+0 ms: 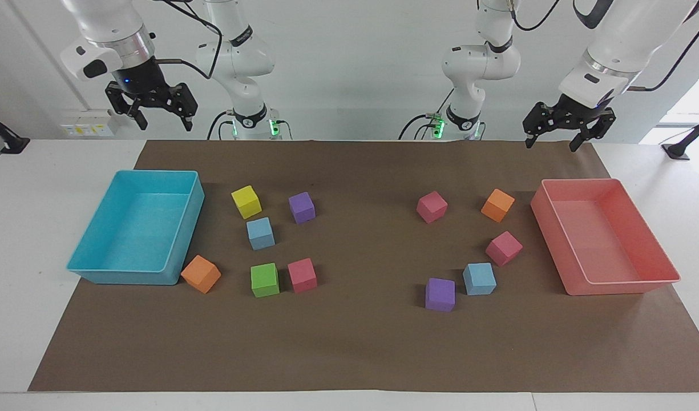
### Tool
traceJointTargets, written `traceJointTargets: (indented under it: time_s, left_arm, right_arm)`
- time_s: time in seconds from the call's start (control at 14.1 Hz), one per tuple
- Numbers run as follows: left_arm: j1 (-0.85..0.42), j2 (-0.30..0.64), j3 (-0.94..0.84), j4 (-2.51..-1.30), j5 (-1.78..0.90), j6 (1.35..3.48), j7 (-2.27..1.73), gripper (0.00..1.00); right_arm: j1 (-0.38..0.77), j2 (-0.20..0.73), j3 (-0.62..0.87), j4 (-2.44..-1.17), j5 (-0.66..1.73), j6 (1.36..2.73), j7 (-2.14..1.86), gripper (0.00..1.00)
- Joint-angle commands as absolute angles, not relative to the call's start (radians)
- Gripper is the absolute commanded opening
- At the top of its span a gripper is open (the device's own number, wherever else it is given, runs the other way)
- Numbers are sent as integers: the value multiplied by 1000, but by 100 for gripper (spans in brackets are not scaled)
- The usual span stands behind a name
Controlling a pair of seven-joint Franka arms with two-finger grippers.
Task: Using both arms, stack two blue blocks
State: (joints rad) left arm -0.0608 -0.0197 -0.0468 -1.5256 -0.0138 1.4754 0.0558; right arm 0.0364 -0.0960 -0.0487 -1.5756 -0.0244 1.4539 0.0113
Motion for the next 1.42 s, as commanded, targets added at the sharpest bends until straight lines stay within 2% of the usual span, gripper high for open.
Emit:
traceJointTargets:
  time_s: [0.0, 0.71, 0.92, 1.14, 1.35]
  left_arm:
    - [-49, -29, -52, -1523, -21, 1460, 72, 100]
    - [-52, -29, -52, -1525, -21, 1459, 71, 100]
    - [-52, -31, -52, -1525, -21, 1459, 71, 100]
    - [-54, -31, -52, -1525, -21, 1459, 71, 100]
    - [-54, -31, -52, -1525, -21, 1460, 71, 100]
  right_arm:
    - [37, -123, -38, -1606, -18, 1489, -14, 100]
    - [37, -106, -21, -1646, 12, 1555, -15, 100]
    - [69, -104, -20, -1705, 12, 1632, -15, 100]
    - [97, -69, -20, -1729, 12, 1709, -17, 100]
    - [127, 7, -18, -1755, 14, 1796, -35, 100]
